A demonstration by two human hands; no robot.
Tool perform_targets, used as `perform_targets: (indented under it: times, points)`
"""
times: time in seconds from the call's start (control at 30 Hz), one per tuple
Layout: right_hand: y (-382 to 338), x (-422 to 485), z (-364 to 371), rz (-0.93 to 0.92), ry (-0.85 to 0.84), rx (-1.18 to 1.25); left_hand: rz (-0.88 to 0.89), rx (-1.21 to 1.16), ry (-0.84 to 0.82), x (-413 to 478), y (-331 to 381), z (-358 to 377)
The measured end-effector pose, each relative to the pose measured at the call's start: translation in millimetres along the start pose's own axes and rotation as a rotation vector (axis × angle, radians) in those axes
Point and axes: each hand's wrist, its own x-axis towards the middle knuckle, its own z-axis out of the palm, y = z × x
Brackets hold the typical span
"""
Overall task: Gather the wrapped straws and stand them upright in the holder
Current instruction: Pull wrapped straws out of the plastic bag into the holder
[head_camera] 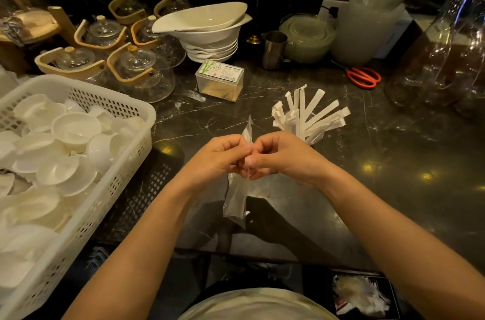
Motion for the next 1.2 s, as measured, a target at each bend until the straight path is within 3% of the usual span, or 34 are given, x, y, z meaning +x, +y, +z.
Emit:
perform_targets:
  times: [0.63,0.9,1.2]
  points:
    - [-3.9,-0.1,5.0,0.025,0.039,0.02,0.056,0.019,0.025,2.9,-2.8,4.0]
    - [-6.9,-0.9,1.9,0.074,-0.036,0.088,0.039,0.026,0.041,1.6,-0.1,4.5]
    - [-5.2,0.1,3.5,0.071,0.0,-0.05,-0.011,0.145,0.08,2.0,-5.7,5.4]
